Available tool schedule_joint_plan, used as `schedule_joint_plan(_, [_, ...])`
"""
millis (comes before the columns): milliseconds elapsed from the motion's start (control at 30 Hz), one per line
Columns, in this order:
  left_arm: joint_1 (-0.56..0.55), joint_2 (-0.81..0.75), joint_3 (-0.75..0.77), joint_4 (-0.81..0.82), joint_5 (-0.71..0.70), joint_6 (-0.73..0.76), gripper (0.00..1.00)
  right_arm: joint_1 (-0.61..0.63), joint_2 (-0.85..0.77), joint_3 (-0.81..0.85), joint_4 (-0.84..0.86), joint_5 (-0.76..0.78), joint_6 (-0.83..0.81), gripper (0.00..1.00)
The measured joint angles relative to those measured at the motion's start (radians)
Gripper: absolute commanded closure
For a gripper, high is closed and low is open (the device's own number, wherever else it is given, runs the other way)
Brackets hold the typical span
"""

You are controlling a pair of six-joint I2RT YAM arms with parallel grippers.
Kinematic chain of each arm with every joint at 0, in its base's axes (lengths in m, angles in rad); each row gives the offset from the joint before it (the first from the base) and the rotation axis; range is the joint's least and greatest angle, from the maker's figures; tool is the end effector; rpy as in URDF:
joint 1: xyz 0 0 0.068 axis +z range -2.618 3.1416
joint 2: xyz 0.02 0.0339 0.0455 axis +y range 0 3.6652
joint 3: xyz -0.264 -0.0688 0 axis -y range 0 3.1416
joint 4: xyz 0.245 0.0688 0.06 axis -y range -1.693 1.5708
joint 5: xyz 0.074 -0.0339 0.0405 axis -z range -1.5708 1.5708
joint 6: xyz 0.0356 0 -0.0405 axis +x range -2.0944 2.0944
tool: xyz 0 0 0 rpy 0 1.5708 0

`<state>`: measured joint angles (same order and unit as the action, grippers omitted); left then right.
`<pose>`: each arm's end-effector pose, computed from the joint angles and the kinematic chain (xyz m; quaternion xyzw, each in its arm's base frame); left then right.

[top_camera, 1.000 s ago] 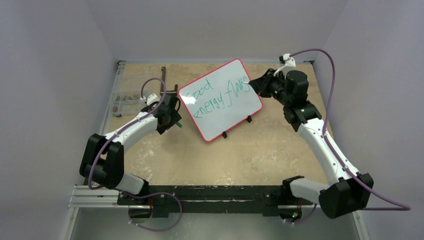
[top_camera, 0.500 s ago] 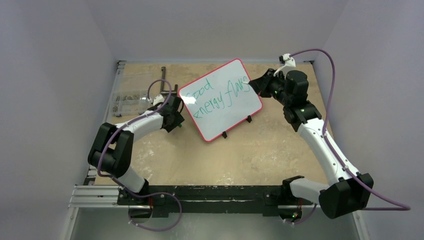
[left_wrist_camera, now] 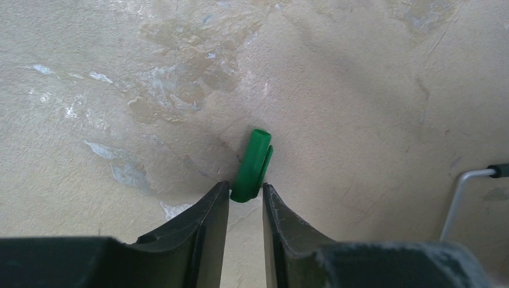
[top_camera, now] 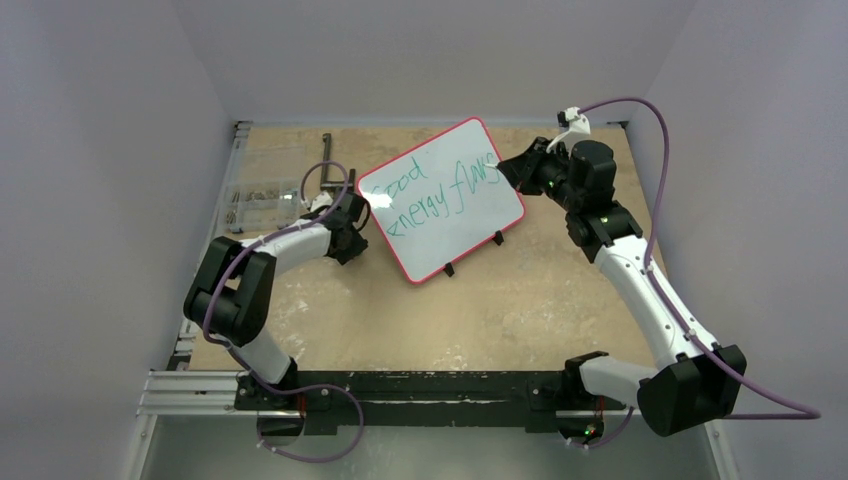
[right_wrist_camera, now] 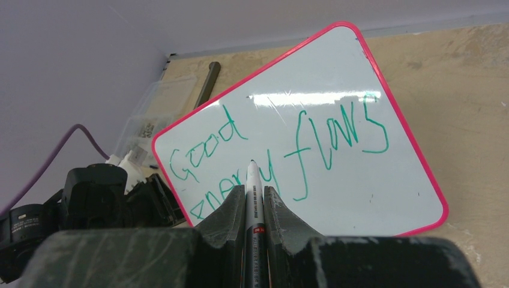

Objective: Write a sentence on the whiteboard
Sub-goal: Close the whiteboard marker at the center of the board.

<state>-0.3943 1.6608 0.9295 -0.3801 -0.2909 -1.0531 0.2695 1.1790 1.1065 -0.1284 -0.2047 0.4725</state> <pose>0.2939 -0.1112 0.1606 -0.3429 0.9010 -0.0434 0.2623 0.2627 0.0801 0.3779 0.0138 0.7730 0.3019 0.5578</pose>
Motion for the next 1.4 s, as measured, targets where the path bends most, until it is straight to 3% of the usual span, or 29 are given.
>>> schedule_joint_plan(200, [0.000, 0.002, 0.000, -0.001, 0.000, 0.021, 0.88, 0.000, 0.000, 0.000, 0.000, 0.000, 0.000, 1.00])
schedule_joint_plan(433, [0.000, -0.011, -0.010, -0.009, -0.001, 0.049, 0.88, 0.000, 0.000, 0.000, 0.000, 0.000, -0.001, 1.00])
schedule_joint_plan(567, [0.000, -0.050, -0.035, -0.025, 0.000, 0.090, 0.81, 0.000, 0.000, 0.000, 0.000, 0.000, 0.000, 1.00])
schedule_joint_plan(733, [0.000, -0.087, -0.060, -0.026, 0.001, 0.153, 0.61, 0.000, 0.000, 0.000, 0.000, 0.000, -0.001, 1.00])
schedule_joint_plan(833, [0.000, -0.104, -0.075, -0.018, 0.008, 0.183, 0.57, 0.000, 0.000, 0.000, 0.000, 0.000, -0.001, 1.00])
schedule_joint_plan(1400, [0.032, -0.095, -0.077, 0.002, 0.048, 0.266, 0.69, 0.000, 0.000, 0.000, 0.000, -0.001, -0.001, 1.00])
